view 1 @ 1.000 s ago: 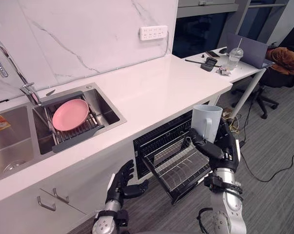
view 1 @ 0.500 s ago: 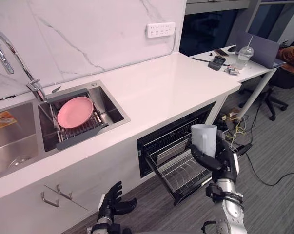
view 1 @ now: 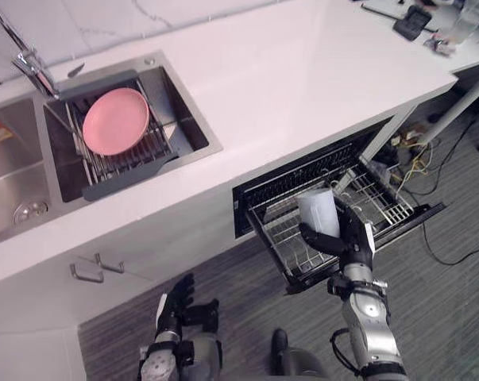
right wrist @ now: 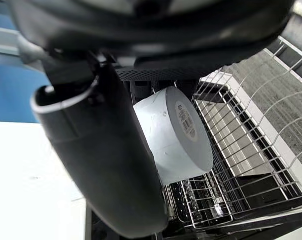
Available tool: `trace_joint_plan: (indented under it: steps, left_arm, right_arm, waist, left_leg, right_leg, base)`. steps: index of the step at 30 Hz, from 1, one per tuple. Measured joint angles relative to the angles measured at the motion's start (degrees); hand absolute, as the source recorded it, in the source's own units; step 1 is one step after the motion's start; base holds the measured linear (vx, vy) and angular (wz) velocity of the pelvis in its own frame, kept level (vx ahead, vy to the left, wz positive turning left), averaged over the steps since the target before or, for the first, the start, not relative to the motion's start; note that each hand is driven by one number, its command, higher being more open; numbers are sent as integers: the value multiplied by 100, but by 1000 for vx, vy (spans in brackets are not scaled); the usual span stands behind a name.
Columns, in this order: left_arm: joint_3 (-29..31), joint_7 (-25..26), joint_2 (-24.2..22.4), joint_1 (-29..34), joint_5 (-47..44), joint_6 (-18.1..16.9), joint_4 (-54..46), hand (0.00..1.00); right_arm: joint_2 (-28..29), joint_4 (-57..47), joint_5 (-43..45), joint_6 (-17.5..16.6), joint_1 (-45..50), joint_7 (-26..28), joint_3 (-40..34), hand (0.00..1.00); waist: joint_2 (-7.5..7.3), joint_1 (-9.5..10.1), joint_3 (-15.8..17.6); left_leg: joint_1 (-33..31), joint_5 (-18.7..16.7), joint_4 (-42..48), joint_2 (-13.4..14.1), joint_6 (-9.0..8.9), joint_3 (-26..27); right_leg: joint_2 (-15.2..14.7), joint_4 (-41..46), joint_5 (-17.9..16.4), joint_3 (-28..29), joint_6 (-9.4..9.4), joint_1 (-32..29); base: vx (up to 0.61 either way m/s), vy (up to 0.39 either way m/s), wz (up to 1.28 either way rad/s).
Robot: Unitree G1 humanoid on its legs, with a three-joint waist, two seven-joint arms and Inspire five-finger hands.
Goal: Walk over to the sink, pick up the cup, carry it to the dishwasher, place the cup inside the dishwasher, then close the dishwasher door
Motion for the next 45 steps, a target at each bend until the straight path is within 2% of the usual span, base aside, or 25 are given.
trace_joint_plan:
  steps: [14, 19, 24, 25, 31, 40, 45]
  left_arm:
    - [-60, 284, 6, -363, -3, -123, -33, 90]
    - [-243, 319, 51, -500, -4, -140, -101, 90]
    - [-249, 354, 61, -526, -2, -214, -146, 90]
    - [-254, 355, 61, -526, -2, -214, -146, 90]
    - [-262, 423, 61, -540, -1, -222, -144, 90]
    - [-404, 455, 62, -556, 3, -221, -134, 90]
    - [-435, 452, 70, -583, 6, -219, -131, 90]
  right_arm:
    - [-380, 1370, -121, 217, -1249, -270, -12, 30]
    - [-547, 1970, -444, 377, -1653, -308, -27, 30]
    - [-550, 2386, -579, 435, -2069, -340, -20, 30]
    - [-551, 2426, -623, 435, -2101, -344, -20, 90]
    - [-539, 2721, -671, 457, -2233, -362, -6, 90]
    - [-482, 2631, -674, 483, -2211, -478, -11, 90]
    - [-460, 1566, -1058, 506, -1614, -522, -28, 90]
  waist:
    - [29, 196, 523]
    - [107, 247, 616]
    - [124, 265, 631]
    - [127, 268, 633]
    - [164, 300, 664]
    - [168, 288, 666]
    - [167, 275, 665]
  left_leg:
    - [-351, 60, 19, -95, 15, -211]
    - [-438, 185, -135, -155, 22, -315]
    - [-493, 293, -274, -171, 17, -397]
    - [-492, 307, -295, -173, 17, -405]
    - [-482, 453, -503, -181, 17, -437]
    - [-342, 499, -607, -162, 8, -396]
    - [-159, 499, -682, -154, 6, -317]
  right_leg:
    - [-79, 88, -57, -227, 0, -254]
    - [-124, 89, -57, -333, 0, -355]
    - [-131, 89, -57, -387, 0, -431]
    - [-131, 89, -57, -395, 0, -434]
    - [-133, 94, -56, -424, -1, -499]
    - [-119, 100, -54, -374, -4, -442]
    - [-115, 89, -54, -303, -4, -325]
  base:
    - [1, 3, 9]
    - [3, 1, 12]
    - [-6, -7, 8]
    - [-17, -15, 7]
    - [-15, -9, 3]
    - [-5, -6, -2]
    - [-10, -7, -6]
